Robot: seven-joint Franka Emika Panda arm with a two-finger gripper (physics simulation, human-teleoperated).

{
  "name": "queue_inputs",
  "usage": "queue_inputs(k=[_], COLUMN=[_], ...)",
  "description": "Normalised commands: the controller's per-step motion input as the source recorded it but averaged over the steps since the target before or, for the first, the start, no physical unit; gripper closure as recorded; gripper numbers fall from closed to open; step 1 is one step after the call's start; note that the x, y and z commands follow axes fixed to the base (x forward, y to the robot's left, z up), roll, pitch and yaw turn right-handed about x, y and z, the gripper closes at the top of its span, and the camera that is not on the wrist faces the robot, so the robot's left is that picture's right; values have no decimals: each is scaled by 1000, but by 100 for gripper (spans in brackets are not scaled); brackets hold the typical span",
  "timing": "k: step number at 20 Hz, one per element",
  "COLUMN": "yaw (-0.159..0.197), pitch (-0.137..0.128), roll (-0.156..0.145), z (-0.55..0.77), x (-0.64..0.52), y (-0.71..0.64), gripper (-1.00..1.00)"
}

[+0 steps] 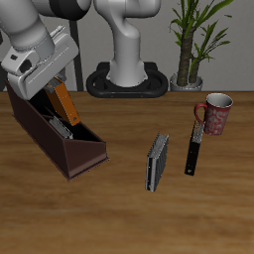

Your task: Place the right striped book into the right desk caddy's left compartment and place the orange book into the right desk caddy's left compartment and place the red mug into the right desk caddy's right compartment

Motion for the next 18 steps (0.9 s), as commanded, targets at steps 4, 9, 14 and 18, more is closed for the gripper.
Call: queue_inputs(k=[4,9,14,18], yaw=[-10,-9,-23,-16], pitch=[15,19,13,33], roll=[-17,2,-4,8], z=[-109,-95,-125,-219], x=[91,103,99,87], y=[32,41,63,94], gripper=[100,100,100,100])
